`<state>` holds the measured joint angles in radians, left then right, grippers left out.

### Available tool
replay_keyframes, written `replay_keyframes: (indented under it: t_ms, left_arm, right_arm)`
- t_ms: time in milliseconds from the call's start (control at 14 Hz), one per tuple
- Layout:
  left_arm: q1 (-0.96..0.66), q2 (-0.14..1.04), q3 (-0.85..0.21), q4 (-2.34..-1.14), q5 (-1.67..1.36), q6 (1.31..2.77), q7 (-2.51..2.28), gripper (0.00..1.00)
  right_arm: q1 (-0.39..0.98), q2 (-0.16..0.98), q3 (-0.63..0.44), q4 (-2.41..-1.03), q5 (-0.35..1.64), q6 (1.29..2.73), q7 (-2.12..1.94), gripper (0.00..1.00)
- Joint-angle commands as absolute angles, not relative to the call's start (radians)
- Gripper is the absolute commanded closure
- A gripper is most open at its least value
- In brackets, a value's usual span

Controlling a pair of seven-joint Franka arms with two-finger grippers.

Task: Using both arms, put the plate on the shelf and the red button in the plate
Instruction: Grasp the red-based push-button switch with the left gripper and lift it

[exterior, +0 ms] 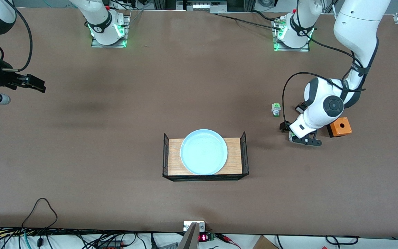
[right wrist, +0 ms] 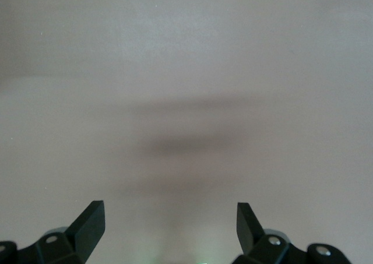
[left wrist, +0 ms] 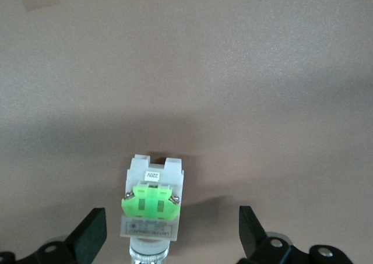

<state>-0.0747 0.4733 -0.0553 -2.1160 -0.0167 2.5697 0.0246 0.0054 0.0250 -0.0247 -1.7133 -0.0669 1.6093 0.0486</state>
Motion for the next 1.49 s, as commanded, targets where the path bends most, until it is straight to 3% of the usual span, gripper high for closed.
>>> replay_keyframes:
  t_ms: [0, 71, 214, 285, 712, 925, 1068, 1424]
  left_arm:
    - [-0.077, 0.48, -0.054, -2.125, -0.029, 2.612, 0.037, 0.0]
    - [-0.075, 0.485, -0.054, -2.125, -0.029, 2.629, 0.037, 0.02]
    - [-0.072, 0.485, -0.054, -2.125, -0.029, 2.629, 0.038, 0.35]
    - [-0.068, 0.489, -0.054, -2.125, -0.028, 2.628, 0.04, 0.45]
    - [-0.049, 0.497, -0.054, -2.125, -0.028, 2.623, 0.04, 0.73]
    - [-0.06, 0.468, -0.054, -2.102, -0.028, 2.602, 0.032, 0.78]
    - [-0.072, 0.434, -0.072, -2.027, -0.023, 2.405, 0.043, 0.85]
    - [-0.08, 0.436, -0.171, -1.735, -0.028, 1.963, 0.046, 0.86]
  right_arm:
    - [-0.005, 0.006, -0.021, -1.71, -0.054, 1.582, -0.02, 0.0]
    - [-0.005, 0.005, -0.021, -1.707, -0.054, 1.58, -0.026, 0.0]
    - [-0.002, 0.0, -0.017, -1.68, -0.054, 1.575, -0.012, 0.0]
    - [-0.002, -0.003, -0.018, -1.674, -0.054, 1.578, -0.009, 0.0]
    - [-0.002, -0.055, -0.018, -1.696, -0.055, 1.578, -0.018, 0.0]
    - [-0.003, -0.081, -0.02, -1.744, -0.054, 1.598, -0.018, 0.0]
    - [-0.005, -0.081, -0.02, -1.744, -0.052, 1.598, -0.018, 0.0]
    - [-0.005, -0.077, -0.029, -1.74, -0.023, 1.589, -0.021, 0.0]
